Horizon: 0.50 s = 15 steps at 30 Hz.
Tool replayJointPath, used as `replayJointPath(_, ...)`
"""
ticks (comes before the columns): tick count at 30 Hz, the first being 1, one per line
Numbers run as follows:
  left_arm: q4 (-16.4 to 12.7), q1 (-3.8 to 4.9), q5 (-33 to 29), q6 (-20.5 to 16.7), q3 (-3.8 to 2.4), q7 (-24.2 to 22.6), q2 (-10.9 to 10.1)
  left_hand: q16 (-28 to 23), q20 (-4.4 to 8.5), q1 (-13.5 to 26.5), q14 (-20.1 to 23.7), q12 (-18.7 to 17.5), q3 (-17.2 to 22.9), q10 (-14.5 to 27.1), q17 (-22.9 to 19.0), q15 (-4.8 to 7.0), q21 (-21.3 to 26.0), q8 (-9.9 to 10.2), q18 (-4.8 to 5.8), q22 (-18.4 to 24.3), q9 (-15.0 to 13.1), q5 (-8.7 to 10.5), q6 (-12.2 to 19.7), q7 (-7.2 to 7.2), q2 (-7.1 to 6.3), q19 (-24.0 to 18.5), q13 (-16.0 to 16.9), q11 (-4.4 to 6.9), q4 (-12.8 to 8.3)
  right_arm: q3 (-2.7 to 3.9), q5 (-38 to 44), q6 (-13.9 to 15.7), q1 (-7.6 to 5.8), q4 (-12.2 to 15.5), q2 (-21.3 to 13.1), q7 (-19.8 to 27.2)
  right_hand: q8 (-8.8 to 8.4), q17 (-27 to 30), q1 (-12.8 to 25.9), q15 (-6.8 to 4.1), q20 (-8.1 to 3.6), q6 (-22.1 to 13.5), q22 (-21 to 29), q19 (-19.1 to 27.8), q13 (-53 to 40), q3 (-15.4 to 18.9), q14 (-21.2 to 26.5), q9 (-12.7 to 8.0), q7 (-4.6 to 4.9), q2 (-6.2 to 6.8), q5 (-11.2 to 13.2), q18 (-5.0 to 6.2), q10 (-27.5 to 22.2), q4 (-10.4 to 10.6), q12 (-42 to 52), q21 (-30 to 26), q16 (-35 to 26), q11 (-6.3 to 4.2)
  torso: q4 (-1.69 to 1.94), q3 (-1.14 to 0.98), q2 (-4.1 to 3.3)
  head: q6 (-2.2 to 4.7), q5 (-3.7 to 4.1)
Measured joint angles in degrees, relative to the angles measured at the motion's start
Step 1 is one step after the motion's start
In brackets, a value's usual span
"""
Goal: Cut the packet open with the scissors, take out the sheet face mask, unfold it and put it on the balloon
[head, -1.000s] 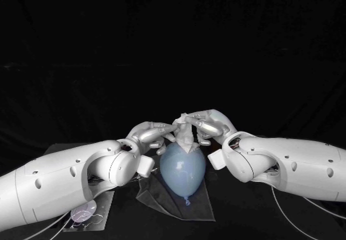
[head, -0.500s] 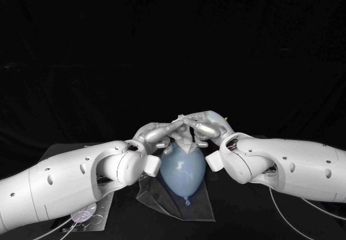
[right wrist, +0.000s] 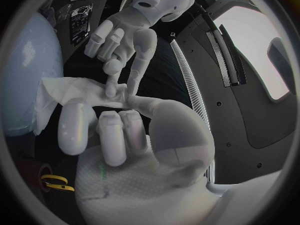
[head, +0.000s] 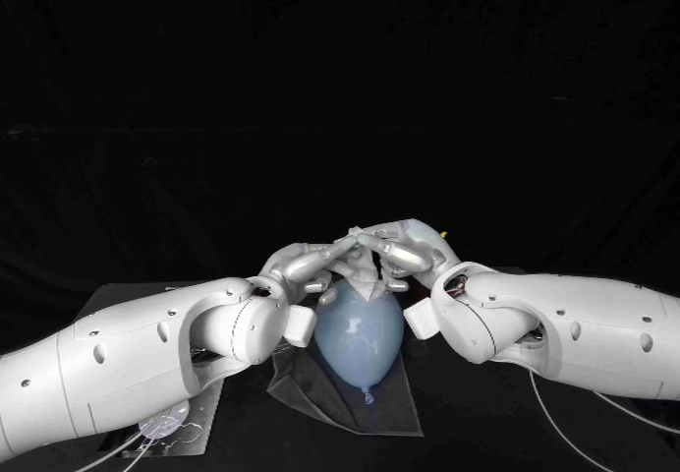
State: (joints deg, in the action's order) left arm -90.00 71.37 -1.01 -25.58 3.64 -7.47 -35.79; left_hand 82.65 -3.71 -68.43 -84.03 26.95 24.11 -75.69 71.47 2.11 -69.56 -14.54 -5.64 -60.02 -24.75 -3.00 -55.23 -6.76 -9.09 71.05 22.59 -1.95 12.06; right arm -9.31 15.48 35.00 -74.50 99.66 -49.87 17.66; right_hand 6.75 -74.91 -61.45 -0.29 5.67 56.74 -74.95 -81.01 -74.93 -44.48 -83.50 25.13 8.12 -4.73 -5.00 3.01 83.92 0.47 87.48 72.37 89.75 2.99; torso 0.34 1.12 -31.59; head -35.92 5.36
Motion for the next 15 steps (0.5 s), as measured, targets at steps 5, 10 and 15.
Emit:
replayJointPath(5,-0.03,-0.01,-0.06,-0.25,-0.02,0.01,-0.04,-0.01,-0.21,-1.58,0.0,0.3,0.01,-0.2,0.0,0.0,0.0,0.36,0.0,-0.09,0.33,0.01,-0.6,0.02,1.58,0.21,0.28,0.2,0.92,-0.01,-0.01,-0.11,0.0,0.1,-0.07,-0.2,0.31,-0.04,0.0,0.0,0.0,-0.03,0.0,0.0,-0.02,-0.01,0.0,0.03,-0.02,0.0,-0.46,0.0,0.0,0.01,0.0,0.0,-0.15,0.0,0.01,0.01,-0.01,0.04,0.02)
replayJointPath(10,-0.04,-0.01,-0.07,-0.29,-0.02,-0.02,-0.04,-0.01,0.0,-3.26,0.0,0.31,-0.16,-0.2,0.0,0.0,0.0,0.37,0.0,-0.09,0.53,0.04,-1.09,0.12,2.61,0.42,0.43,0.2,1.08,-0.02,-0.02,-0.27,0.02,0.1,-0.09,-0.53,0.31,-0.04,0.0,0.0,0.0,-0.02,0.01,0.0,-0.03,-0.17,0.0,0.07,0.14,0.0,-0.67,0.0,0.0,0.17,0.0,-0.03,0.06,0.0,0.03,0.01,0.0,0.05,0.03)
replayJointPath(15,-0.05,-0.01,-0.09,-0.28,-0.05,-0.14,-0.02,-0.01,0.0,-5.94,0.0,0.31,0.0,-0.2,0.16,0.0,0.0,0.6,0.0,-0.1,0.71,0.04,-1.4,0.38,2.87,0.42,0.5,0.2,0.7,-0.04,-0.05,-0.47,0.03,0.03,-0.04,-0.92,0.3,-0.03,0.0,0.0,0.0,0.04,0.04,0.0,-0.03,-0.17,0.0,0.07,0.21,0.0,-0.67,-0.01,0.0,0.18,0.0,-0.03,0.06,0.0,0.03,0.01,0.0,0.08,0.09)
